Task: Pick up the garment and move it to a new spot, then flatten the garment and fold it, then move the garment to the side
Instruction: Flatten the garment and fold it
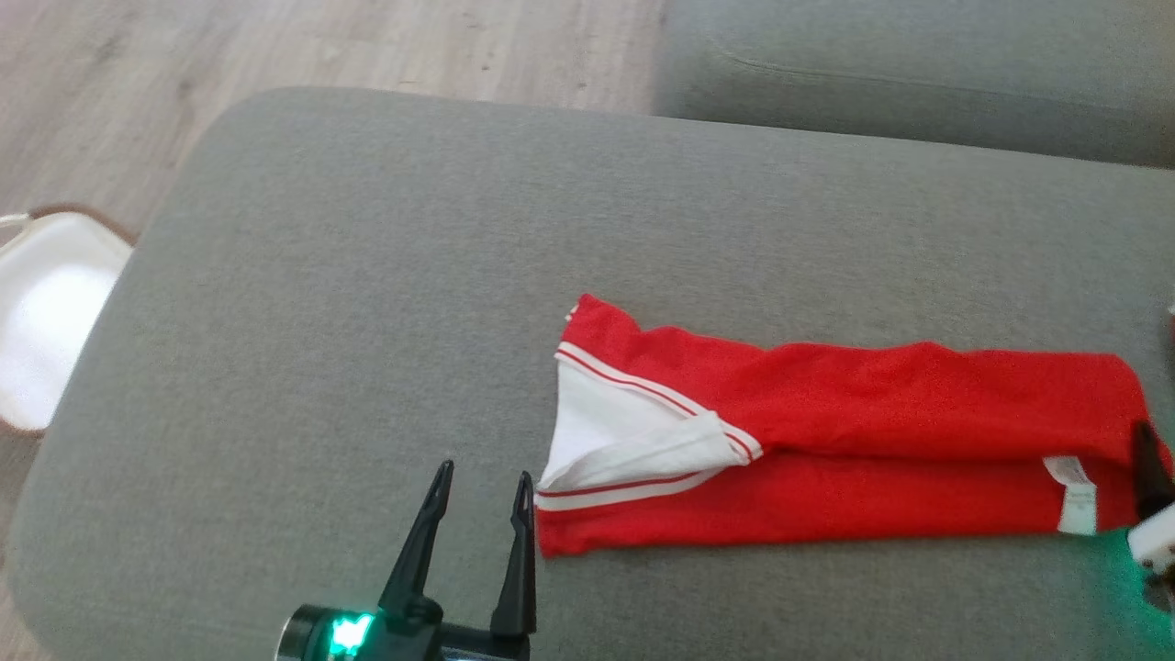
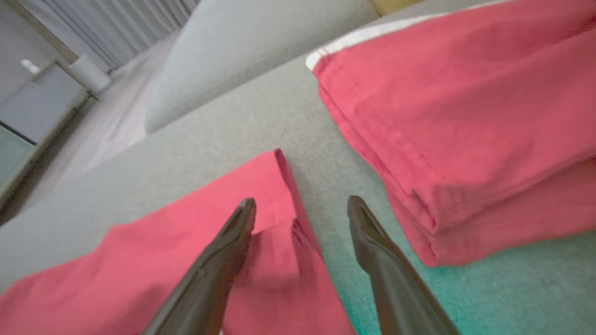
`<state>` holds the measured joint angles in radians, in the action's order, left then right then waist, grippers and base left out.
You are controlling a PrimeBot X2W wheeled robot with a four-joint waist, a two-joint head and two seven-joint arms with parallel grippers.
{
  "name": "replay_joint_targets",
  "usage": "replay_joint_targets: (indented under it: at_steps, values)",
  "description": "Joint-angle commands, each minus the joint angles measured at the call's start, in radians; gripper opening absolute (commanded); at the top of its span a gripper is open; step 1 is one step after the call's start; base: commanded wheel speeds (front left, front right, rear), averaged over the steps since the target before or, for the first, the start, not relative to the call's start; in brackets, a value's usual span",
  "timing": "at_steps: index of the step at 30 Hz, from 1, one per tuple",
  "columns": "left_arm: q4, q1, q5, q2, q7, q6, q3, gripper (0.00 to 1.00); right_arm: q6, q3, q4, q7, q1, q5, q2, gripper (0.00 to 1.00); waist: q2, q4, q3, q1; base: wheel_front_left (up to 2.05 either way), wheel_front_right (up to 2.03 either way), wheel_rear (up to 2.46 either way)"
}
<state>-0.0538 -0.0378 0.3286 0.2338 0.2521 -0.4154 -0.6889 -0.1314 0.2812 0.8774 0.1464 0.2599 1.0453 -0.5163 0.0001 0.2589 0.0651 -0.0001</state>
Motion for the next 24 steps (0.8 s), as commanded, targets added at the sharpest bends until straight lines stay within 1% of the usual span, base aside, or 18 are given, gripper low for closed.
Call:
replay_joint_targets:
  at_steps: [1,3,5,7,9,10,11,12,13,15,18,24]
  values:
    - [-0.024,0.008,-0.016,-0.011,0.010,0.008,0.043,1.00,0.001,0.011,0.017,-0.001,0.010,-0.027,-0.026,1.00,-0.0001,0.018,0.001,0.0001,0.00,0.00,0.00]
    - [-0.022,0.002,-0.032,-0.027,0.010,0.023,0.058,1.00,0.001,0.010,0.058,-0.017,0.020,-0.041,-0.010,1.00,-0.0001,0.025,0.007,0.0001,0.00,0.00,0.00]
    - [-0.021,-0.004,-0.047,-0.042,0.010,0.037,0.074,1.00,0.001,0.014,0.072,-0.044,0.022,-0.043,0.010,1.00,-0.0001,0.029,0.013,0.0001,0.00,0.00,0.00]
    - [-0.019,-0.010,-0.059,-0.055,0.010,0.051,0.089,1.00,0.001,0.017,0.061,-0.078,0.022,-0.032,0.030,1.00,-0.0001,0.028,0.018,0.0001,0.00,0.00,0.00]
    - [-0.013,-0.016,-0.069,-0.067,0.010,0.068,0.101,1.00,0.001,0.016,0.045,-0.097,0.022,-0.023,0.036,1.00,-0.0001,0.022,0.023,0.0001,0.00,0.00,0.00]
    - [-0.007,-0.016,-0.074,-0.070,0.010,0.080,0.104,1.00,0.001,0.018,0.037,-0.102,0.023,-0.024,0.036,0.91,-0.0001,0.018,0.025,0.0001,0.00,0.00,0.00]
    - [-0.002,-0.015,-0.080,-0.073,0.010,0.090,0.108,1.00,0.001,0.017,0.029,-0.101,0.025,-0.025,0.036,0.28,-0.0001,0.012,0.026,0.0001,0.00,0.00,0.00]
    - [0.001,-0.013,-0.086,-0.077,0.010,0.098,0.114,1.00,0.001,0.017,0.020,-0.101,0.025,-0.025,0.035,0.00,-0.0001,0.005,0.026,0.0001,0.00,0.00,0.00]
    - [0.001,-0.013,-0.086,-0.077,0.010,0.098,0.114,1.00,0.001,0.017,0.020,-0.101,0.025,-0.025,0.035,0.00,-0.0001,0.005,0.026,0.0001,0.00,0.00,0.00]
    - [0.006,-0.008,-0.098,-0.083,0.010,0.112,0.127,1.00,0.001,0.015,-0.002,-0.098,0.021,-0.023,0.027,0.00,-0.0001,-0.010,0.026,0.0001,0.00,0.00,0.00]
    - [0.014,-0.003,-0.111,-0.089,0.010,0.130,0.148,1.00,0.001,0.007,-0.039,-0.084,0.006,-0.025,0.004,0.00,-0.0001,-0.036,0.023,0.0001,0.00,0.00,0.00]
    - [0.028,-0.005,-0.129,-0.101,0.010,0.161,0.180,1.00,0.001,-0.023,-0.103,-0.072,-0.044,-0.022,-0.071,0.00,-0.0001,-0.091,0.011,0.0001,0.00,0.00,0.00]
